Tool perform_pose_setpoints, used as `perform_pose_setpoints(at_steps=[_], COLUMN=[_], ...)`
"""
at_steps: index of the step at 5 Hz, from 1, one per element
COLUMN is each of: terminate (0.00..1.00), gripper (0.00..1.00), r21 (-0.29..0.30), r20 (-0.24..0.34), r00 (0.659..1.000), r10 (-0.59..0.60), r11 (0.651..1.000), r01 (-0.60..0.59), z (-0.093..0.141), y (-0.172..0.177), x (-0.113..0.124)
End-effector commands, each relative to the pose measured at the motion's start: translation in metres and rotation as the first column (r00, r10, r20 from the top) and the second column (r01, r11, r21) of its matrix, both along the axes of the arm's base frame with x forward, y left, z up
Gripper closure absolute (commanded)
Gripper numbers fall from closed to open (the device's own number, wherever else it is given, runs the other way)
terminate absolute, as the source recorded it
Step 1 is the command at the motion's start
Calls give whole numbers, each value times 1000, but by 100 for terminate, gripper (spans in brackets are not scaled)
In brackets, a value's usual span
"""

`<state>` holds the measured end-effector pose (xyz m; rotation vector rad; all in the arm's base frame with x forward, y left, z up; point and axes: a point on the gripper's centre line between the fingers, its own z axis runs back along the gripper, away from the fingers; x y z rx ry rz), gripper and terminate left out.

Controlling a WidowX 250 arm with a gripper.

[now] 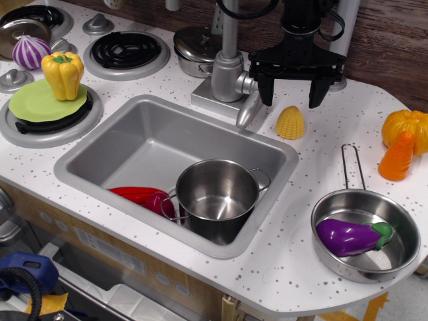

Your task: Put corn in pot which is in sink

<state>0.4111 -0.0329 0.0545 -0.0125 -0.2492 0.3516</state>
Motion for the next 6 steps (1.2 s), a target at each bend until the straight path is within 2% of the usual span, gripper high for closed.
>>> perform_pose_setpoints(at_steps=[1,4,6], terminate=[0,0,0], gripper=[0,0,0], r21=[0,-26,-66], r20=[0,62,83], r00=[1000,996,994], r10=[0,-69,-77], r11=[1000,997,994], r01=[0,70,83], z=[0,-13,-20], y=[0,7,11], x=[0,16,23])
